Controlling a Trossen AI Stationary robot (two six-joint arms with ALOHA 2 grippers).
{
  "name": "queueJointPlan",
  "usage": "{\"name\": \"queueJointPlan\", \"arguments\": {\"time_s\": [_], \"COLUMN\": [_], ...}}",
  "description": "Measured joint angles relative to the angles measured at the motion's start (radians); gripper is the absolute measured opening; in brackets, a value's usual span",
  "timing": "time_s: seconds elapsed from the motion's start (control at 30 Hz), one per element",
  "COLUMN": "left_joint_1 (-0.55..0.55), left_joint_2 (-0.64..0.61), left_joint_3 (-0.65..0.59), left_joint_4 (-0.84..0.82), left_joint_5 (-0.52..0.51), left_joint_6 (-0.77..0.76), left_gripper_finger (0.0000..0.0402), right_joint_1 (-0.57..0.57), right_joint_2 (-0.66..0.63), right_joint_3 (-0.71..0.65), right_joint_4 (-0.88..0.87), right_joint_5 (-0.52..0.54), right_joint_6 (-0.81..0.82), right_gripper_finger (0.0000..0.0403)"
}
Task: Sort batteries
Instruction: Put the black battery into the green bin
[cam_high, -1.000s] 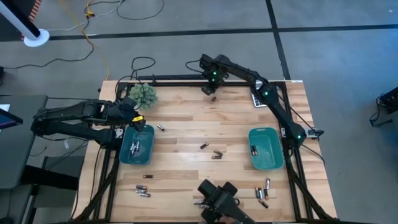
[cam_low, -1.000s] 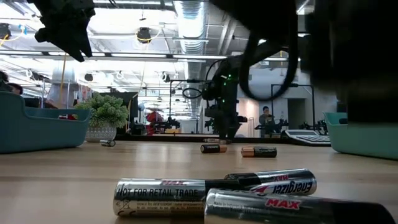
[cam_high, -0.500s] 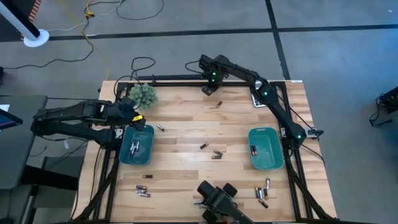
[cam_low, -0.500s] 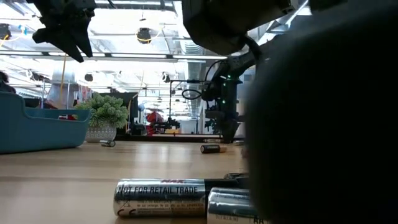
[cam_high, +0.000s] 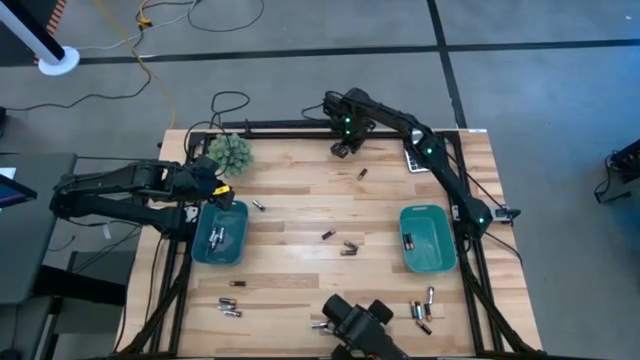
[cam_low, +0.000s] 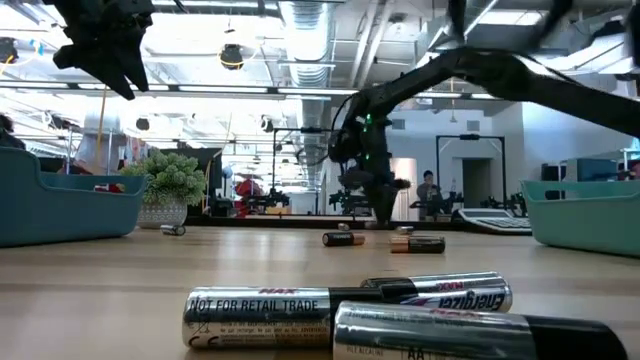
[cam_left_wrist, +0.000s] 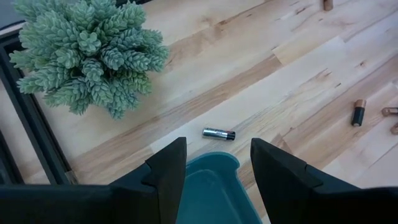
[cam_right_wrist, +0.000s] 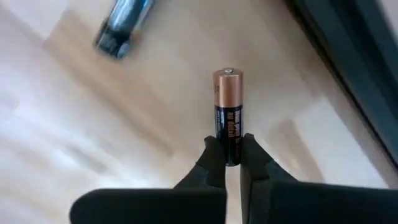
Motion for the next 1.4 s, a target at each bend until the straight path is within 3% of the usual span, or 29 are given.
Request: {"name": "queueJointPlan", "arguments": {"time_s": [0.27, 0.5, 0.6, 0.73, 1.03, 1.2, 1.4], "left_joint_1": [0.000, 0.000, 0.000, 0.000, 0.000, 0.000, 0.000], "left_joint_2": [0.000, 0.000, 0.000, 0.000, 0.000, 0.000, 0.000], "left_joint_3": [0.000, 0.000, 0.000, 0.000, 0.000, 0.000, 0.000], "left_joint_4": [0.000, 0.000, -0.001, -0.001, 0.000, 0.000, 0.000], "left_joint_5": [0.001, 0.001, 0.029, 0.050, 0.051, 0.051, 0.051], "left_joint_6": [0.008, -0.003, 0.001, 0.020, 0.022, 0.023, 0.023], "left_gripper_finger": [0.0174, 0.0174, 0.0174, 0.0174, 0.0174, 0.0174, 0.0174], "right_joint_1": [0.040, 0.154, 0.219, 0.301, 0.475, 0.578, 0.704], "right_joint_2": [-0.185, -0.423, -0.535, -0.720, -1.106, -1.212, -1.217], "right_joint_3": [0.002, 0.003, -0.059, -0.254, -0.873, -1.145, -1.317], "right_joint_4": [-0.101, -0.098, -0.096, -0.088, 0.069, 0.119, 0.138], "right_joint_5": [0.004, 0.035, 0.093, 0.211, 0.237, 0.237, 0.174], "right_joint_6": [0.044, 0.102, 0.149, 0.285, 0.763, 1.045, 1.243], "right_gripper_finger": [0.0007, 0.0012, 0.0014, 0.0015, 0.0016, 0.0016, 0.0016]}}
